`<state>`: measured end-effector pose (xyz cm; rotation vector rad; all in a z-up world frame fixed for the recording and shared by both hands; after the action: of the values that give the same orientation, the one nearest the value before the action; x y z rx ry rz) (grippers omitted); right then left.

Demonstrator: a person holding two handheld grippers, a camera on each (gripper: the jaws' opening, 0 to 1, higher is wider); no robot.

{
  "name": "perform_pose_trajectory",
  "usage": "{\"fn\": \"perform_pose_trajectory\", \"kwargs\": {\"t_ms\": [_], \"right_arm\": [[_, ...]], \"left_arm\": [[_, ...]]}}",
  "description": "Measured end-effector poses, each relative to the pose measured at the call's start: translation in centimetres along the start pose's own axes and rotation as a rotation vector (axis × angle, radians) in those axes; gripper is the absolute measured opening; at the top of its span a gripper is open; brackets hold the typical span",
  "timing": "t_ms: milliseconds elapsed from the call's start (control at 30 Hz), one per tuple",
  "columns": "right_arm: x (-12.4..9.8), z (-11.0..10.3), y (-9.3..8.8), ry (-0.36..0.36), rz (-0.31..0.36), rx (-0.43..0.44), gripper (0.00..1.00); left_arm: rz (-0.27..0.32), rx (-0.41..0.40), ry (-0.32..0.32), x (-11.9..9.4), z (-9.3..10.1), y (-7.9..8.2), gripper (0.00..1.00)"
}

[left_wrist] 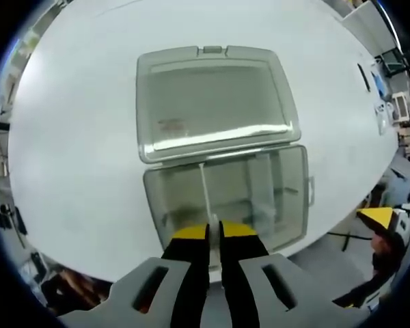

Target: Insert the divider into the dual guide fixture by aligning both edges with the guide slots and pushing it downward to the bottom, including one-sided entry, uneven engagement, binding, and posture correction.

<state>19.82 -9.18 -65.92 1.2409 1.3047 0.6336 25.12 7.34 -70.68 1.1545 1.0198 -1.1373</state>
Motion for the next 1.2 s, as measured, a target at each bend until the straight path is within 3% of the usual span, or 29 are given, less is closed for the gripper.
{"fn": "perform_pose_trajectory", "kwargs": {"t_ms": [1200], "right_arm": [[0.13,0.05,-0.2,0.001,-0.006,0.001,0.62]], "left_arm": [[0.002,0.001,0.003,0.17,-0.11,0.16,0.02]]}}
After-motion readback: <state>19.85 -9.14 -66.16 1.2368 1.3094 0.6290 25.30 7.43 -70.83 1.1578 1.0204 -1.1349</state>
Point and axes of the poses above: the point that each gripper's makers call its tool centre point, and the gripper's own axes: x roughly forward along the fingers, z roughly to its right, y roughly out of its top, the point moved 7 cm from there along -x, roughly backward along the fingers, and after that the axes turned 7 degrees about z, right-handed, at the moved point
